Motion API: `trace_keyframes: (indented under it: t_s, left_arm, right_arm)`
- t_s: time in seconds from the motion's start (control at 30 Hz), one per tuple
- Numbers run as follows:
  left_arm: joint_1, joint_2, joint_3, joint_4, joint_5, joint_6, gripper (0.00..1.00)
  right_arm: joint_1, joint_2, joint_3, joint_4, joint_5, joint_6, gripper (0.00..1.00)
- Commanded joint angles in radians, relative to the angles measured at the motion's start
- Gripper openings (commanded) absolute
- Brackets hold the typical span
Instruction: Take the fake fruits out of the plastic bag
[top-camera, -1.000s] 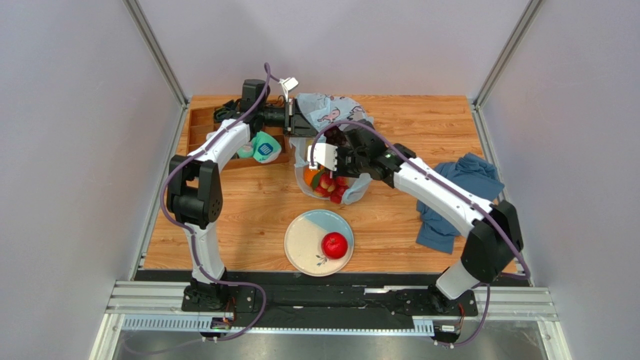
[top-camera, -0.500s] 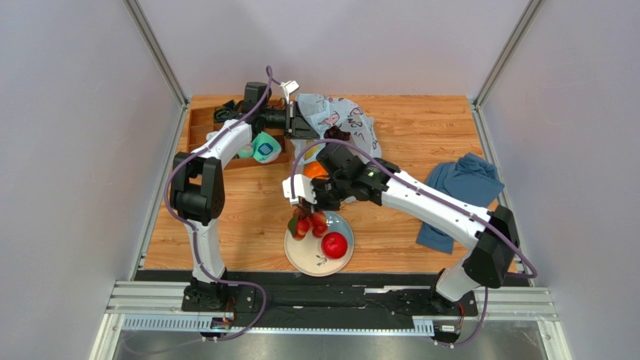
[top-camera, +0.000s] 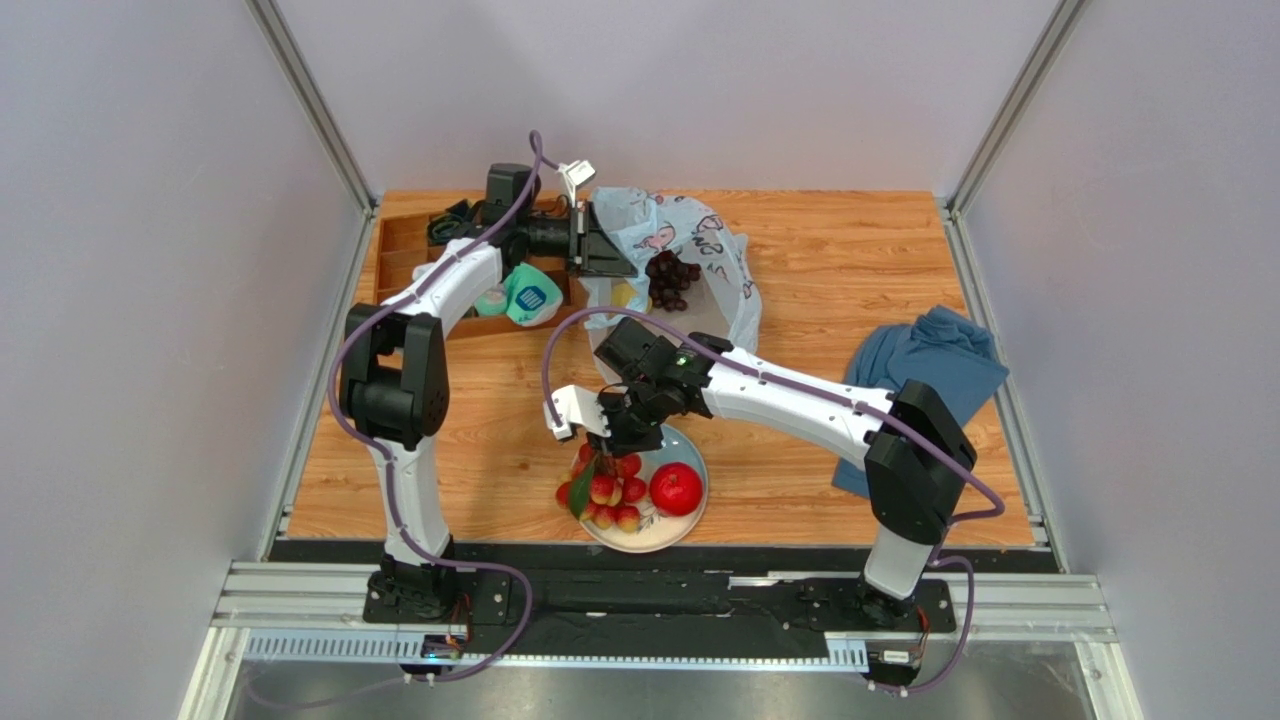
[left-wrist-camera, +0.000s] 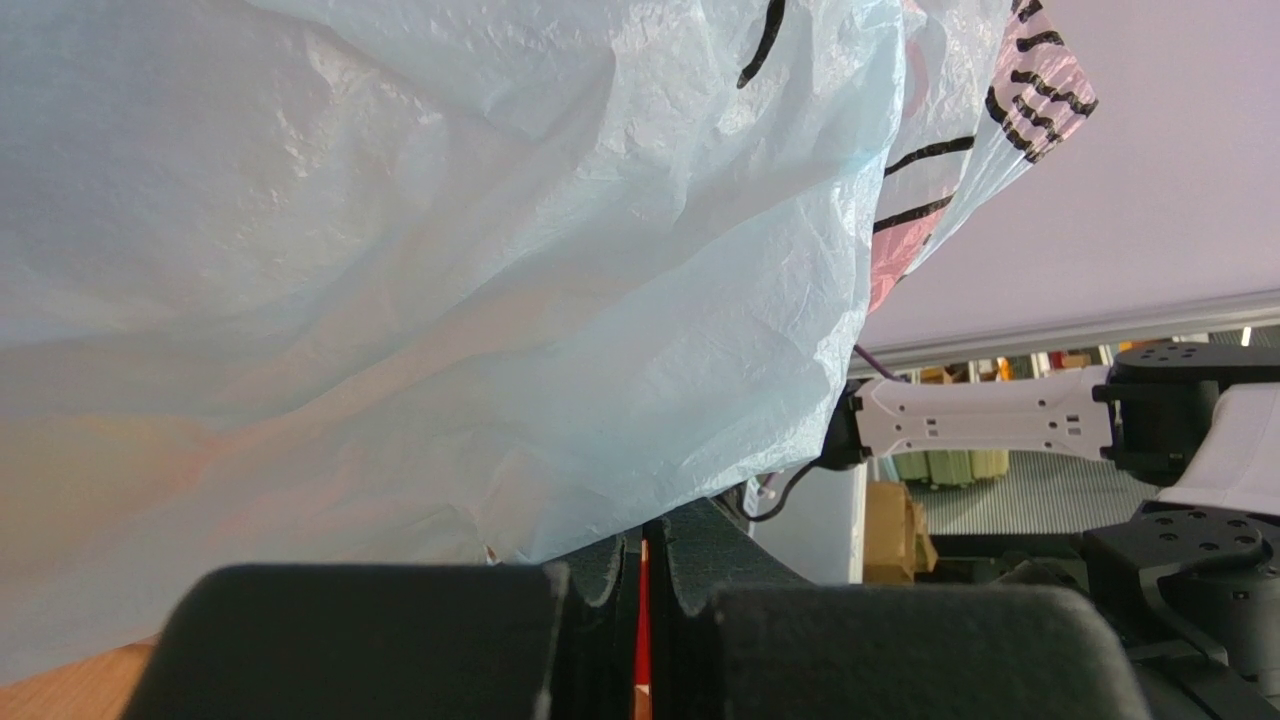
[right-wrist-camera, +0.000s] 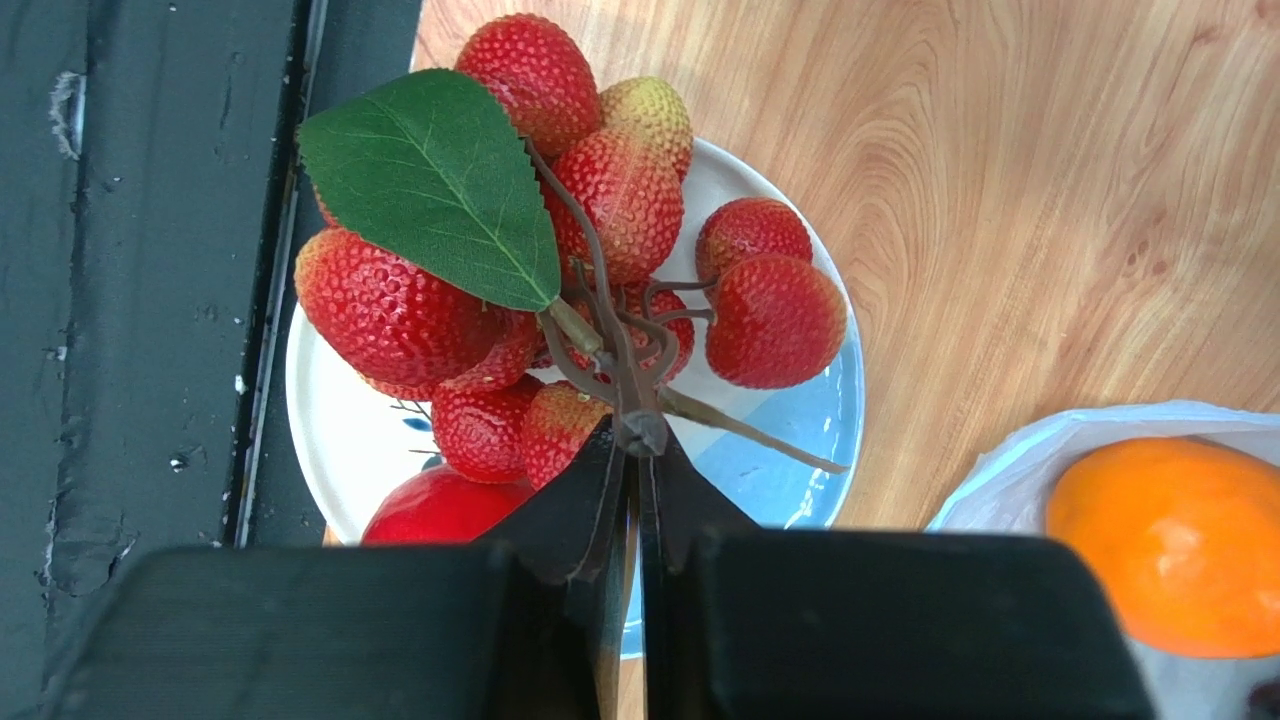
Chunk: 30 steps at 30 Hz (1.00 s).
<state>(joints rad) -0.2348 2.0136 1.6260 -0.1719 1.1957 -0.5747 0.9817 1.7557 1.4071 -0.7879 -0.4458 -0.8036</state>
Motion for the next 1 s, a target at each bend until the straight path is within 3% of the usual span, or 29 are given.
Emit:
trace_keyframes:
  t_s: [0.0, 0.07, 0.17, 0.27, 0.57, 0.67, 0.8, 0.83, 0.97]
  left_arm:
    - [0.003, 0.002, 0.044, 0.018, 0.016, 0.006, 0.00]
    - [0.003, 0.005, 0.049, 0.018, 0.016, 0.003, 0.00]
    - [0.003, 0.004, 0.054, 0.020, 0.021, -0.002, 0.00]
    - [0.005, 0.007, 0.055, 0.032, 0.024, -0.019, 0.00]
    - [0.008, 0.011, 0.040, 0.052, 0.015, -0.045, 0.00]
    - [0.008, -0.019, -0.040, 0.233, 0.025, -0.230, 0.00]
    - [0.009, -0.033, -0.097, 0.290, 0.050, -0.281, 0.00]
    - [0.009, -0.036, -0.104, 0.288, 0.051, -0.283, 0.00]
    - [0.011, -0.044, -0.132, 0.291, 0.053, -0.292, 0.00]
  right_arm:
    - [0.009, 0.013, 0.036, 0.018, 0.047, 0.035, 0.15]
    - [0.005, -0.002, 0.032, 0.024, 0.076, 0.037, 0.40]
    - [-0.015, -0.048, 0.062, 0.026, 0.084, 0.072, 0.54]
    - [-0.058, -0.087, 0.104, -0.023, 0.061, 0.095, 0.61]
    - [-0.267, -0.072, 0.156, -0.050, 0.059, 0.171, 0.61]
    - [-0.334, 0.005, 0.200, -0.024, 0.071, 0.222, 0.62]
    - [-0.380, 0.116, 0.286, -0.016, 0.068, 0.288, 0.63]
    - [-0.386, 0.140, 0.303, -0.014, 0.062, 0.300, 0.76]
    - [-0.387, 0.160, 0.306, -0.004, 0.050, 0.346, 0.77]
